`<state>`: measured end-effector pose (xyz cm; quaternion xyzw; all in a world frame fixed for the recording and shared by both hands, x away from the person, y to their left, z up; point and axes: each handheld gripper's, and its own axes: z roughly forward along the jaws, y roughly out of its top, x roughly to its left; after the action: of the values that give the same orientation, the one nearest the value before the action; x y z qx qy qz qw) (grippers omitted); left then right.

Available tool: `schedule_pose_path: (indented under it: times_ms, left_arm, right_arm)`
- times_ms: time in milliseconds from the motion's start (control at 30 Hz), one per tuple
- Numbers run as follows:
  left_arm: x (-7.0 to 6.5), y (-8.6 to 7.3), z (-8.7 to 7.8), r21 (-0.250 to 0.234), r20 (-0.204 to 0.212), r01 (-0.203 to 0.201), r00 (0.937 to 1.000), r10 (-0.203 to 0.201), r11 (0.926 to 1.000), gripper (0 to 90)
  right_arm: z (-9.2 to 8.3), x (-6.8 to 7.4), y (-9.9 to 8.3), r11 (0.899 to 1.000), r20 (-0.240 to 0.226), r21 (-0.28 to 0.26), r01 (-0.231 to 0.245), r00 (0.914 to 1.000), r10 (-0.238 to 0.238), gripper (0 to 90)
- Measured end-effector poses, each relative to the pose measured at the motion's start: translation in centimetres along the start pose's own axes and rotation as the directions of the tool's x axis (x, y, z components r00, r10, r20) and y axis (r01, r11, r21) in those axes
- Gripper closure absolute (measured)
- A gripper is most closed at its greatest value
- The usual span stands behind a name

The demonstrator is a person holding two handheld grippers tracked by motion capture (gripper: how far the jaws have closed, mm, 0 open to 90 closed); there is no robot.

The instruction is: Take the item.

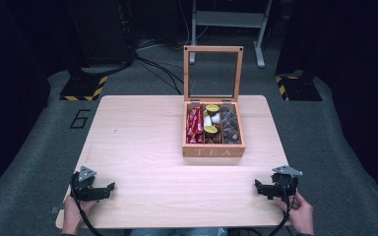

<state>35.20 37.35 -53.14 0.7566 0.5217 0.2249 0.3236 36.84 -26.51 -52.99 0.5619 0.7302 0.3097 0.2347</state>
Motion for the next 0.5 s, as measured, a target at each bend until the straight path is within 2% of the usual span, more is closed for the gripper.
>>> schedule_pose_path:
  times_ms: [133,200,300,400,500]
  left_arm:
    - [-0.1,0.0,0.1,0.000,0.000,0.000,1.0000,0.000,1.0000,1.2]
    - [0.0,0.1,0.1,0.011,0.002,-0.002,1.0000,0.002,0.9999,0.1]
    - [0.0,0.1,0.2,0.011,0.001,-0.001,1.0000,0.001,0.9999,0.0]
    - [0.0,0.1,0.3,0.001,-0.002,0.001,1.0000,-0.001,1.0000,0.0]
    - [0.1,0.5,0.5,0.009,0.000,-0.005,1.0000,0.005,0.9999,0.0]
  right_arm:
    - [-0.1,-0.2,-0.1,1.000,-0.024,-0.007,0.020,0.9995,-0.020,0.0]
    - [-0.3,-0.8,-0.3,0.998,-0.065,-0.006,0.065,0.9958,-0.065,0.0]
    - [-0.4,-1.1,-0.4,0.996,-0.076,-0.007,0.086,0.9934,-0.087,0.0]
    - [-0.3,-1.1,-0.3,0.996,-0.078,-0.006,0.093,0.9926,-0.094,0.0]
    - [-0.2,-0.9,-0.2,0.997,-0.077,-0.009,0.080,0.9937,-0.080,0.0]
